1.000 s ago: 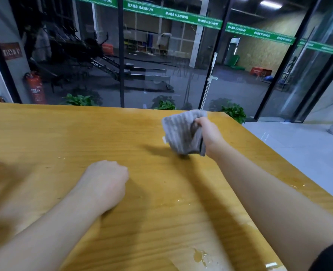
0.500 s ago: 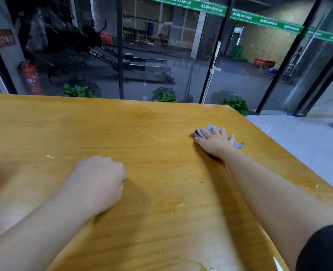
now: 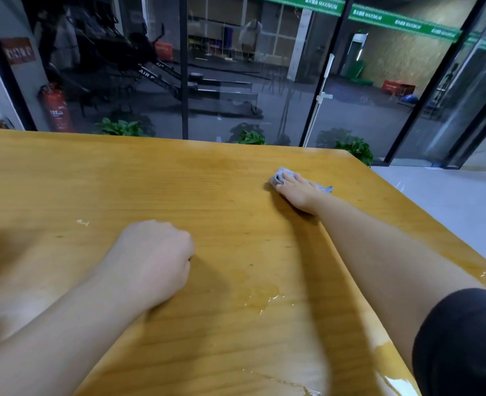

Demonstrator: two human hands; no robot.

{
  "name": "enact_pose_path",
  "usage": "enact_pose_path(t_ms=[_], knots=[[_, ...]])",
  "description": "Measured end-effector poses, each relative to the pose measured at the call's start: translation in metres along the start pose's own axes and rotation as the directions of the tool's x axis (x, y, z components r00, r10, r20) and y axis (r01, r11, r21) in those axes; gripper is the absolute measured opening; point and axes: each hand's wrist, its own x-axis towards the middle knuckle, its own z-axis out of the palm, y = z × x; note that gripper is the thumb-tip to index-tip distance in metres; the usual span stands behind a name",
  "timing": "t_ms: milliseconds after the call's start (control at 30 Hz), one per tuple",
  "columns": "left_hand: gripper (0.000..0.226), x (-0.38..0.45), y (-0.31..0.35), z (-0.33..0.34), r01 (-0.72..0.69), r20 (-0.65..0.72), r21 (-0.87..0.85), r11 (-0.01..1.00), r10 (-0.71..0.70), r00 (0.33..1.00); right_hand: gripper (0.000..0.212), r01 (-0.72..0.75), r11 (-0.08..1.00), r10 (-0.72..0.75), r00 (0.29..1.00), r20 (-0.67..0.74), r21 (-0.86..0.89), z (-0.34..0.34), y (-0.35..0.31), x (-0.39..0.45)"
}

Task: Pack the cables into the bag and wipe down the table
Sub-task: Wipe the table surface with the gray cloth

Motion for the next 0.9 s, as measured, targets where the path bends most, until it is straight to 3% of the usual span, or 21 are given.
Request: enact_pose_path(t_ms=[333,467,567,633,767,867,900], knots=[[0.022,-0.009,0.008,-0.014,0.025,0.079,0.002,1.000,-0.025,0.997,0.053,0.095,0.924,-0.145,0.983,0.110,0.369,0.005,-0.029,-0.080],[0.036,-0.013,0.008,-0.011,0.036,0.065,-0.022,0.999,-0.035,0.997,0.022,0.041,0.839,-0.122,0.986,0.113,0.543,0.008,-0.039,-0.116],[0.037,-0.018,0.008,-0.012,0.042,0.076,-0.057,0.997,-0.037,0.996,0.024,0.016,0.747,-0.087,0.993,0.074,0.664,0.011,-0.037,-0.130],[0.039,-0.019,0.008,-0.012,0.045,0.081,-0.073,0.996,-0.039,0.996,0.024,-0.023,0.619,0.001,1.000,0.028,0.785,0.010,-0.033,-0.134],[0.041,-0.020,0.005,-0.012,0.037,0.111,-0.103,0.994,-0.026,0.993,0.027,-0.129,0.174,0.280,0.957,0.076,0.976,-0.001,-0.024,-0.131],[0.042,-0.020,0.004,-0.011,0.040,0.113,-0.125,0.991,-0.026,0.993,0.027,-0.017,0.008,0.411,0.911,0.012,1.000,-0.020,-0.014,-0.123],[0.041,-0.019,0.004,-0.011,0.039,0.108,-0.129,0.991,-0.025,0.994,0.029,0.032,0.004,0.446,0.895,-0.030,0.999,-0.027,-0.010,-0.119]])
